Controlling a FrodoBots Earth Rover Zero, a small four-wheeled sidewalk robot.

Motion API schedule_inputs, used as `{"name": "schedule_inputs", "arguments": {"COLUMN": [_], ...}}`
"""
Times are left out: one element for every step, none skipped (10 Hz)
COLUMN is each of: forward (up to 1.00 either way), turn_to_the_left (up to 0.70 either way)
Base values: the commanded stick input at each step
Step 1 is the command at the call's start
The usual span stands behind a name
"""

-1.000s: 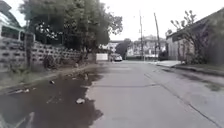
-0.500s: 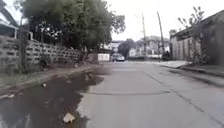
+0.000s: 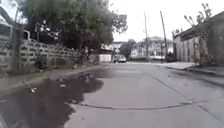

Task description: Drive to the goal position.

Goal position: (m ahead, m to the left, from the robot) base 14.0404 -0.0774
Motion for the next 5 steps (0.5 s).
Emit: {"name": "schedule_inputs", "arguments": {"forward": [1.00, 1.00, 1.00, 1.00, 1.00], "turn_to_the_left": [0.00, 0.00, 0.00, 0.00, 0.00]}}
